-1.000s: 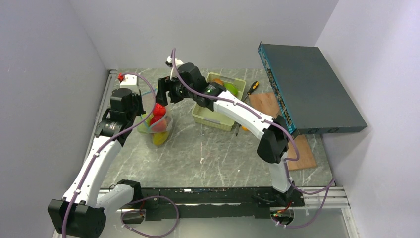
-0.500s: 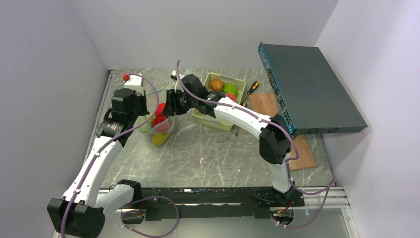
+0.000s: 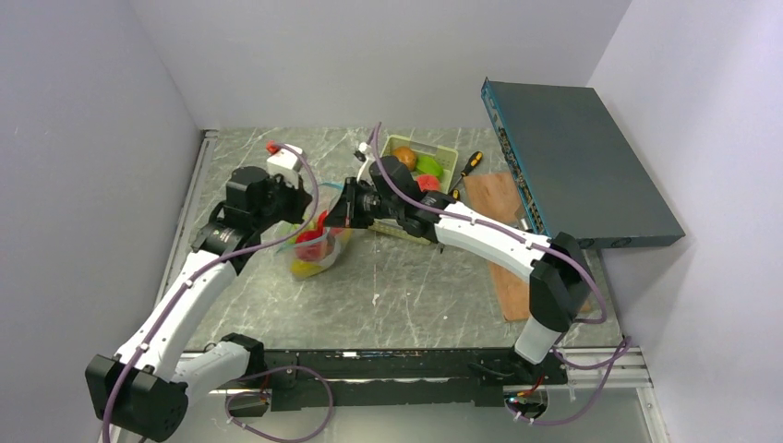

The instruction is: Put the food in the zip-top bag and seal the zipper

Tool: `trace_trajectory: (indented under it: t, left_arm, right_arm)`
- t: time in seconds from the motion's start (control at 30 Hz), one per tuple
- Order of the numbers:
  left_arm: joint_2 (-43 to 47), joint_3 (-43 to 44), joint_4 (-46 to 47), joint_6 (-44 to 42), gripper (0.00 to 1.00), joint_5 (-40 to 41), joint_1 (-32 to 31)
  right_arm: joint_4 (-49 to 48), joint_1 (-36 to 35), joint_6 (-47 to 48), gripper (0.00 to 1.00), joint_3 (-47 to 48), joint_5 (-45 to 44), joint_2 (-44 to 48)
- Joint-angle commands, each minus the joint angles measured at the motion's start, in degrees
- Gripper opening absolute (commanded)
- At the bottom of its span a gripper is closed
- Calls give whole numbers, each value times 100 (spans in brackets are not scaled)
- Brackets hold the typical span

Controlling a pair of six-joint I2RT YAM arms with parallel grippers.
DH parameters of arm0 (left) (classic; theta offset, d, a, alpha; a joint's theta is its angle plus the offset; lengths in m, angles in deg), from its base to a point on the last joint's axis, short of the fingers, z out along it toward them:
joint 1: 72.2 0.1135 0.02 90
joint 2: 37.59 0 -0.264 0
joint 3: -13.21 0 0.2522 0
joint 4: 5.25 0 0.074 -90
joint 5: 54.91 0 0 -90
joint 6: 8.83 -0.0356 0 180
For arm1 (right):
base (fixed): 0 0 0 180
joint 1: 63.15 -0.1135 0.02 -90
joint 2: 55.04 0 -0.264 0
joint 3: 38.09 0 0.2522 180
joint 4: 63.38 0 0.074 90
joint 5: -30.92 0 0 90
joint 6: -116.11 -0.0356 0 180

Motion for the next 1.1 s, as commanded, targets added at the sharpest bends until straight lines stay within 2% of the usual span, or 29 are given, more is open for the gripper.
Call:
trace_trajectory:
  t: [0.0, 0.17, 0.37, 0.47, 0.63, 0.9, 1.07]
  left_arm:
    - [-177, 165, 139, -207, 0, -1039, -399]
    - [-234, 212, 90, -270, 0, -1510, -559]
    - [-285, 280, -18, -434, 0, -1839, -625]
    - [-361, 326, -83, -558, 0, -2145, -632]
    - [-380, 305, -98, -763, 17, -2606, -634]
    - [-335, 207, -80, -946, 52, -2832, -634]
    - [-305, 179, -191, -1175, 69, -2958, -634]
  right_arm:
    - [-783, -48, -986, 1, -392, 4, 422]
    - [-769, -123, -1370, 0, -650, -313, 556]
    - [-1257, -362, -1632, 0, -1223, -1291, 1048]
    - [-1082, -365, -1793, 0, -1252, -1648, 1149]
    - [-910, -364, -1996, 0, -1330, -2139, 1277]
    - [-741, -367, -2308, 0, -1619, -2312, 1337]
    - [-649, -355, -2433, 0, -1669, -2551, 1465]
